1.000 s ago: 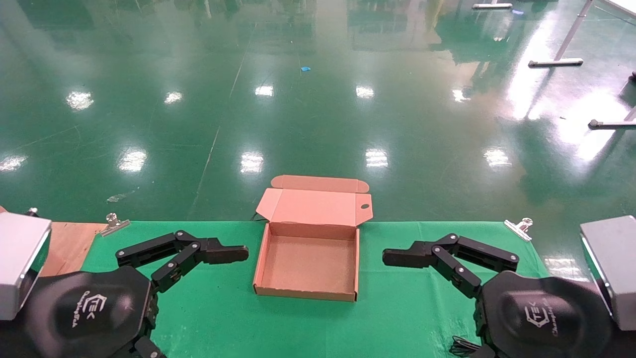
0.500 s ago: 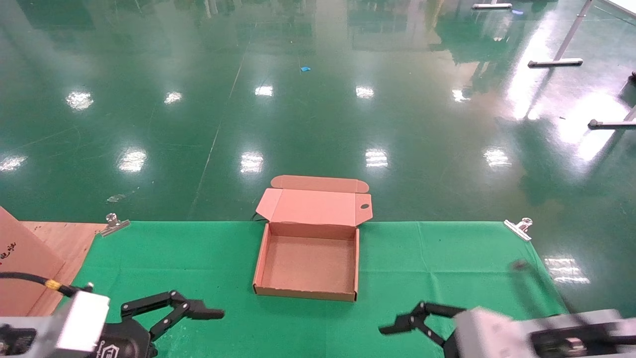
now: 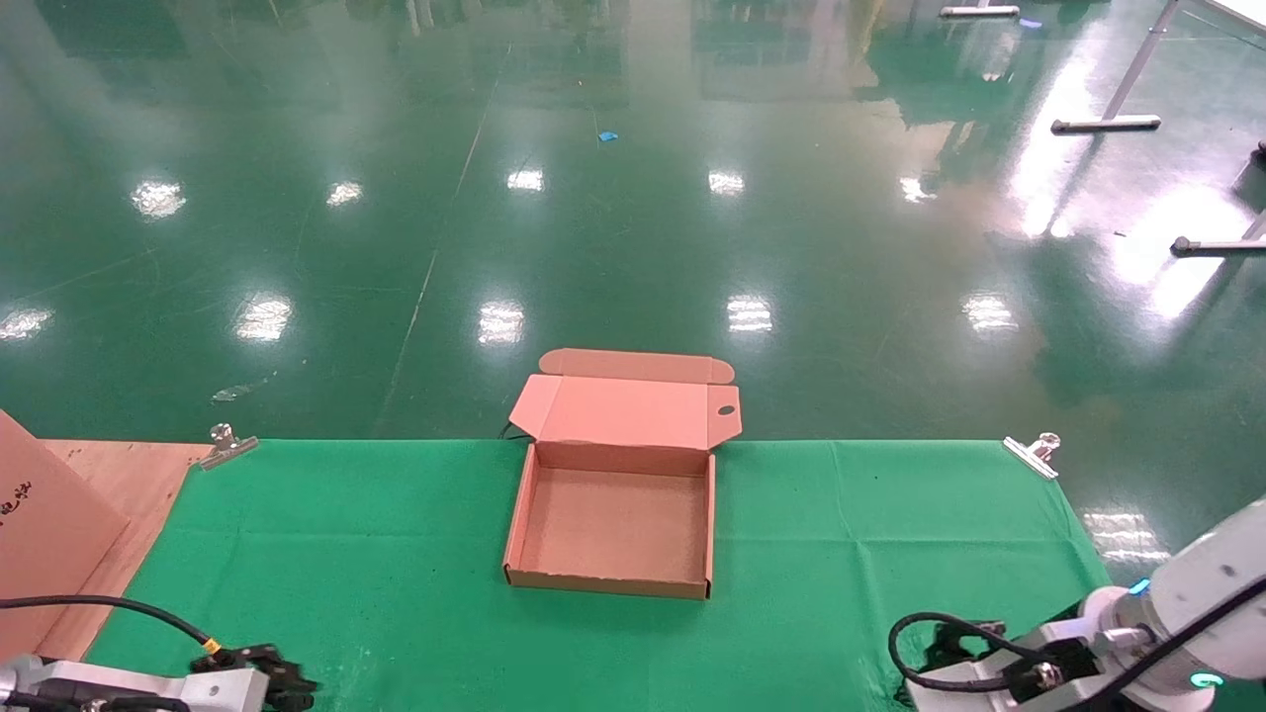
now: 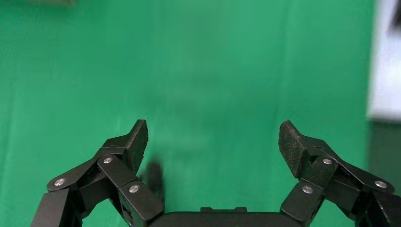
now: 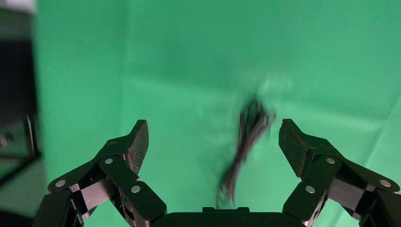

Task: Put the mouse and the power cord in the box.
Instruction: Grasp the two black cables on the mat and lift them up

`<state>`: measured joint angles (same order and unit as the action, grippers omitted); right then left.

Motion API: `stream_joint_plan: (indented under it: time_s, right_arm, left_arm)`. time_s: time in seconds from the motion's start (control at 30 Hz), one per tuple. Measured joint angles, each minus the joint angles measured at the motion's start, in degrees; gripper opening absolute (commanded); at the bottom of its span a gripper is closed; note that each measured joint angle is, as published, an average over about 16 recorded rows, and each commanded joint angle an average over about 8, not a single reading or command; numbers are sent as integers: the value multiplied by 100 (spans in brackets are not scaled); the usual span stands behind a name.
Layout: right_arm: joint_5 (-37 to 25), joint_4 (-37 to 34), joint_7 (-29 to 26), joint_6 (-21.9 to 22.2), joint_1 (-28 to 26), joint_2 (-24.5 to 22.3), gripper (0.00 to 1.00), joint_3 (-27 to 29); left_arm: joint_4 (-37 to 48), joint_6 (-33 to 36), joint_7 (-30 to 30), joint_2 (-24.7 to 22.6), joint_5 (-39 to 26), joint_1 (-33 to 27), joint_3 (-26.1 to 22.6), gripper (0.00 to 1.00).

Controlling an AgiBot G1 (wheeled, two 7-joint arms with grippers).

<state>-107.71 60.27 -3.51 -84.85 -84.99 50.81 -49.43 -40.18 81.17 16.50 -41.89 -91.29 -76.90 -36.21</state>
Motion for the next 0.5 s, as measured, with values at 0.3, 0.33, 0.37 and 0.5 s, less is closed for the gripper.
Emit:
stream_joint_plan:
  time_s: [0.3,0.33,0.37,0.5]
  right_arm:
    - [-573,-1618,951,769,-127,587,100,-236]
    - [-592,-1801,1055,849,-143,648,100,-242]
    - [-605,-1984,1157,928,-161,711,100,-246]
    - [-617,-2678,1535,1198,-257,952,100,-243]
  left_arm:
    - [1490,-782,858,-475,-983,-659,-349,100]
    - [1632,-849,938,-521,-1036,-715,-368,100]
    - [1770,-913,1016,-567,-1079,-767,-383,100]
    - [2256,-1099,1305,-730,-1161,-939,-406,100]
